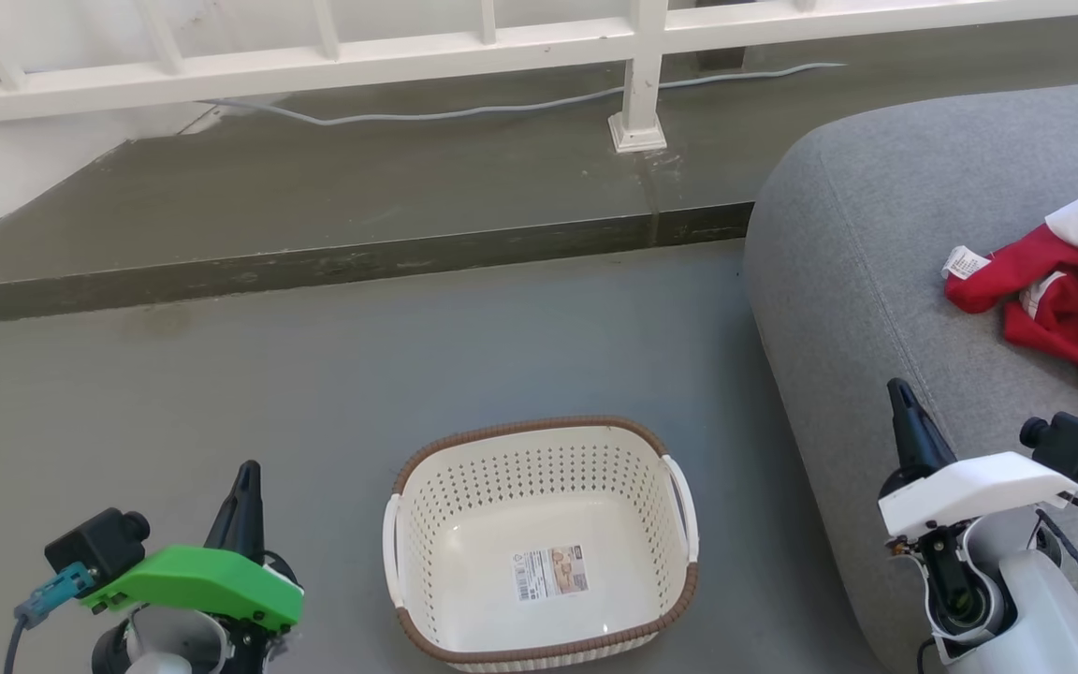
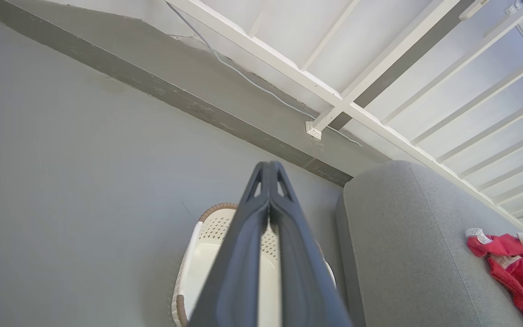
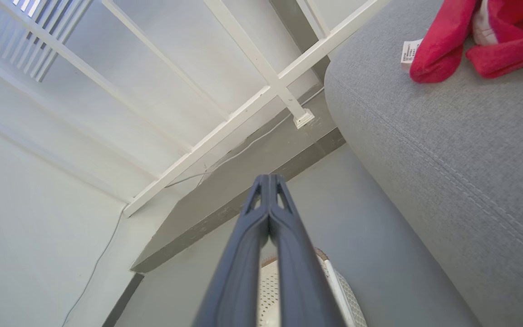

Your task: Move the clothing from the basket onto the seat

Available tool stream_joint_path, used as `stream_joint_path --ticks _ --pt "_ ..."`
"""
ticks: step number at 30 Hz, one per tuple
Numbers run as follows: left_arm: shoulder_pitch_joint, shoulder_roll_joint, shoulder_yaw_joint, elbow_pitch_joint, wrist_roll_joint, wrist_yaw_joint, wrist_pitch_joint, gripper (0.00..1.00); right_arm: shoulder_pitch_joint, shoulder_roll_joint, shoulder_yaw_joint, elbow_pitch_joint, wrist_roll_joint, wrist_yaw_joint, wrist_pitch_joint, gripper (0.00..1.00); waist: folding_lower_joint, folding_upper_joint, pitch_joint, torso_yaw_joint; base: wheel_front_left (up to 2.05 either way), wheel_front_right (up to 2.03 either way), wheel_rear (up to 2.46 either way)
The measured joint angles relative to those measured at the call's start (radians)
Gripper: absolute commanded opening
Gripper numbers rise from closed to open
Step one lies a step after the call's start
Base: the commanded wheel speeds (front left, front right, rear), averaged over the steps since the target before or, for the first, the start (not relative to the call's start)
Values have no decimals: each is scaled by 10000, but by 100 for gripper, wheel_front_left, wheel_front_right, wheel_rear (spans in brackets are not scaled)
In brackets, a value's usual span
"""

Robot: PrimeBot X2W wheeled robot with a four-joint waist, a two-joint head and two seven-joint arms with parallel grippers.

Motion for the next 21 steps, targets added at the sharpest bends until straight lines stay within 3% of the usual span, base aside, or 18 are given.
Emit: stream_joint_path --ticks 21 --pt "-1 -130 815 48 -2322 -443 623 0 7 119 -665 -305 2629 88 706 0 0 0 -107 68 0 0 0"
